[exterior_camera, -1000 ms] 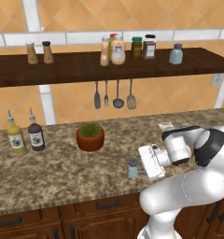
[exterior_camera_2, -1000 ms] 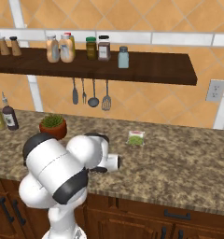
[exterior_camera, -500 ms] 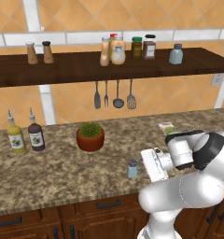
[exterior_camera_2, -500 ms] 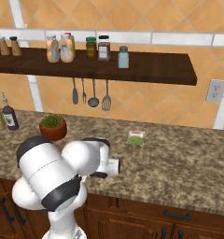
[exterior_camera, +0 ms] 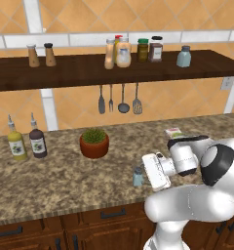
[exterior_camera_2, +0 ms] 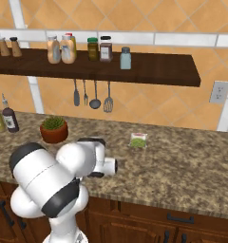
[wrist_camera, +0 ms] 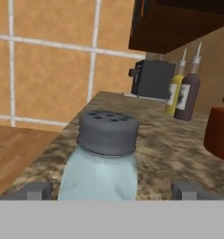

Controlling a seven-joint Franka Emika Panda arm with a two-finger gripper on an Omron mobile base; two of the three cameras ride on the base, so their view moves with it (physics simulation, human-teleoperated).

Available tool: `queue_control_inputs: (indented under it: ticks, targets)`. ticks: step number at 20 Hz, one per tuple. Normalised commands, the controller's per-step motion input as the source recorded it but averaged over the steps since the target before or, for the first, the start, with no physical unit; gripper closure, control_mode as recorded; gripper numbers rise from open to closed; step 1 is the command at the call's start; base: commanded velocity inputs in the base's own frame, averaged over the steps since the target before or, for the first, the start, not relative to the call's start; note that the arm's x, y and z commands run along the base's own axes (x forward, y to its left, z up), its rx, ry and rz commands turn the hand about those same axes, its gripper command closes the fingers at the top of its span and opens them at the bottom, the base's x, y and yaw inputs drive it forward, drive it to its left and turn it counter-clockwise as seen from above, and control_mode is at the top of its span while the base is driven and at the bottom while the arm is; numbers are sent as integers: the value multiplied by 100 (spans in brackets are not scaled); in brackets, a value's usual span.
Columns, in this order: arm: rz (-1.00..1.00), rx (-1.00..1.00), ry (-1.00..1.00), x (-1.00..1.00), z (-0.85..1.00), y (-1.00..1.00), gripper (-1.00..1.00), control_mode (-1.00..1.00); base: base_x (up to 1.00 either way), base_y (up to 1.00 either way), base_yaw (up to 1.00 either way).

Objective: Put the shaker and condiment bottle from the counter next to their counterparts in the cabinet.

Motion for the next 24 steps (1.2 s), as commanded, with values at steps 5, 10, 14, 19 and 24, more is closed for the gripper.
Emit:
queue_control_inputs:
  ticks: [5, 10, 14, 19, 24]
  targets:
    - [-17, -1, 0, 12, 0, 58, 100, -100, 0, 0, 0]
    - [-5, -3, 4, -9, -4, 16, 100, -100, 0, 0, 0]
    - [-15, 0, 19, -46, 36, -14, 100, -100, 0, 0, 0]
    - [-28, 1, 16, -36, 99, -6, 100, -100, 0, 0, 0]
    - [-31, -9, 1, -25, 100, -2, 100, -100, 0, 0, 0]
